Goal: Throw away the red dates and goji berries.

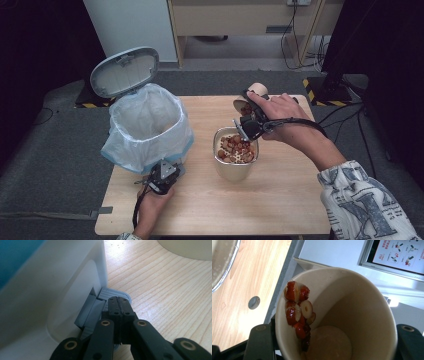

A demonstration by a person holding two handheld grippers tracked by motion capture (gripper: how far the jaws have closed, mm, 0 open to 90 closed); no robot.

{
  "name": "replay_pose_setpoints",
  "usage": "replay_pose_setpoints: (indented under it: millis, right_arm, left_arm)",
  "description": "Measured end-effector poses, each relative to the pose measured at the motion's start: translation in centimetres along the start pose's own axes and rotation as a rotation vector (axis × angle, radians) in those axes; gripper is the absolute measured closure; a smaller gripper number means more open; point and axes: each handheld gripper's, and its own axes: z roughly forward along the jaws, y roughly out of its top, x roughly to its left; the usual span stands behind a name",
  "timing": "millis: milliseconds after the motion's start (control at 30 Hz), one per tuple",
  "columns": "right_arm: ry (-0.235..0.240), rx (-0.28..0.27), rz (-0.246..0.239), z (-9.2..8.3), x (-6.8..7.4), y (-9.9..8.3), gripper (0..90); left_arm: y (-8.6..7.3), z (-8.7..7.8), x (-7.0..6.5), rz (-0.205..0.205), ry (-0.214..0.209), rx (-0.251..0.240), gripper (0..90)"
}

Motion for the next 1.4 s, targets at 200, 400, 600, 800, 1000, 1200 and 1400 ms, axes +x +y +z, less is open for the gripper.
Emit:
replay_pose_setpoints:
  millis: [200, 400, 600, 800, 1000, 1200, 1400]
  right_arm:
    - [-0.009, 0.008, -0.013, -0.1, 0.0, 0.1, 34.4]
    - [-0.020, 0.000, 0.034, 0.1, -0.1, -0.1, 34.4]
    - [0.095, 0.031, -0.218, 1.6, 4.5, 1.8, 34.5]
    - [0.060, 0.033, -0.097, 1.6, 2.9, 0.3, 34.5]
    - [0.049, 0.025, -0.041, 1.2, 2.3, -0.1, 34.4]
    - [0.067, -0.027, 0.087, 0.8, 1.3, -0.3, 34.5]
    - [0.100, -0.081, 0.248, 0.8, 0.6, -1.1, 34.5]
  left_arm:
    - [0.0, 0.0, 0.0, 0.001, 0.000, -0.002, 89.2]
    - [0.0, 0.0, 0.0, 0.002, 0.000, -0.003, 89.2]
    - [0.0, 0.0, -0.1, 0.005, 0.001, 0.001, 89.3]
    - [0.0, 0.0, -0.1, 0.003, 0.000, -0.002, 89.3]
    - [0.0, 0.0, -0.1, 0.005, 0.000, 0.001, 89.3]
    - [0.0, 0.0, -0.1, 0.005, 0.000, 0.000, 89.4]
    - [0.0, 0.0, -0.1, 0.003, -0.001, -0.001, 89.3]
